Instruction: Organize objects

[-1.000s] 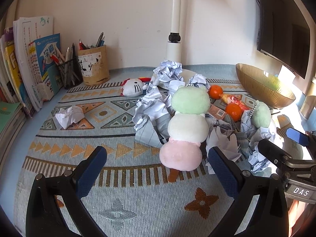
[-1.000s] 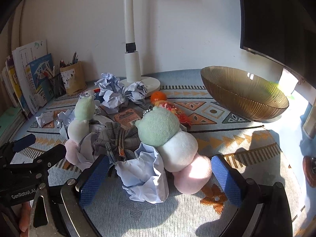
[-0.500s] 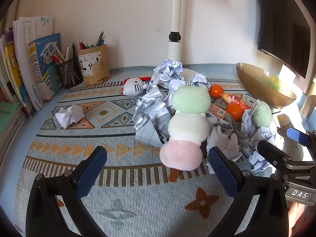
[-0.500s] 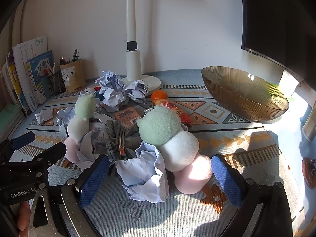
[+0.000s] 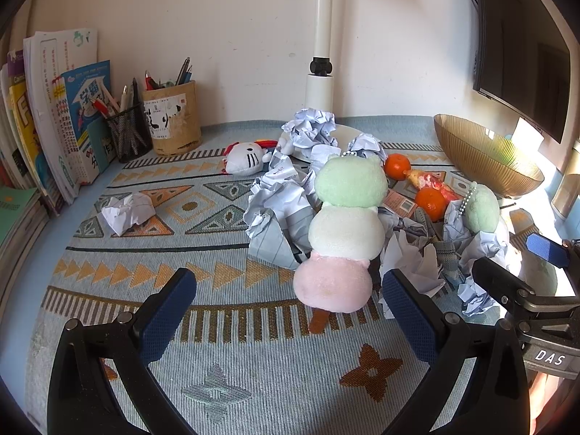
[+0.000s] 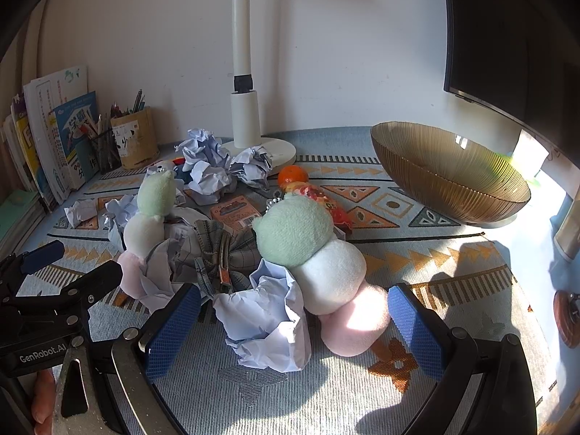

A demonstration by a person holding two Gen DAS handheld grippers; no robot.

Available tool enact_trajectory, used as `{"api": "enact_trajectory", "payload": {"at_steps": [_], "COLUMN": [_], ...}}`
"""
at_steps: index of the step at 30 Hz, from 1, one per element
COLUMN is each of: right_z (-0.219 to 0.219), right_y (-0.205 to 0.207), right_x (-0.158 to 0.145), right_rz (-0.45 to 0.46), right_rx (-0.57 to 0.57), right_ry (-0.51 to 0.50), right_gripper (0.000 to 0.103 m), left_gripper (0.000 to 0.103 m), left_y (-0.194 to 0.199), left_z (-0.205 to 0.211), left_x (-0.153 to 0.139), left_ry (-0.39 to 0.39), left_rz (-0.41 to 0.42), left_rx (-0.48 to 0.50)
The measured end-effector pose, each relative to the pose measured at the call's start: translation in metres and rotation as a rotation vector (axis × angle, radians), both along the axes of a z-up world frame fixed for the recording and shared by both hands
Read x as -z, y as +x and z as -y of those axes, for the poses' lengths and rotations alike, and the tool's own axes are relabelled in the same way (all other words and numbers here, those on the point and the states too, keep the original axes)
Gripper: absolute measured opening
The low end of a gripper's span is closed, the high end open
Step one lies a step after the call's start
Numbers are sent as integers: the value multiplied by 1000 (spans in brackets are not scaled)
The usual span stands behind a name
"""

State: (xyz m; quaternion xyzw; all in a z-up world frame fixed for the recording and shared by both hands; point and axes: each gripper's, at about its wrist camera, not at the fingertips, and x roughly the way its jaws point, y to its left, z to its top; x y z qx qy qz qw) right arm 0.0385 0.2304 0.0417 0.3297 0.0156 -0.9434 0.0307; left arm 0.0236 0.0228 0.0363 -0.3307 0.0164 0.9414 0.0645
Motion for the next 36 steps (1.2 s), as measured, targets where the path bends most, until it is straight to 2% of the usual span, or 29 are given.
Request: {"api": "enact_trajectory", "payload": {"at_steps": [10,15,18,20,25,28,29,30,31,35,36], "right_z": [-3,-18,-32,-40,-53,-59,-60,-62,-64,-64,-64], "right_y": [2,5,10,6,-2,-1,-3,-5,-8,-33,-39], "right_x": [-1,-5,-10,-9,-7,-9,-9,-9,-11,-8,-4], "right_rz": [-15,-41,-66,-46,-5,0,20,35,47,140,160], "right_rx": [13,52,70,61,51,2,-21,-43,-61,-112,-128], "right_ry": [-14,-81,-144,-195,-265,-301,-292,-287,-284,-222,-215], "right_gripper": [103,103,103,103,100,99,97,87,84,84,83], "left_gripper": [102,102,102,102,102,102,102,102,102,102,99], "left_y": [0,1,4,4,2,-2,-6,-10,-15,-45,-53], "left_z": [0,1,2,5,9,9,8,6,4,-7,-9], "left_x": [0,1,-2,-3,-5,-10,-11,-13,-15,-18,-17], "left_ry": [0,3,31,69,123,156,173,185,193,208,216], "left_rz": [0,-4,-16,-9,2,24,45,67,82,144,167], "left_rx": [1,5,44,84,105,145,161,181,198,217,217]}}
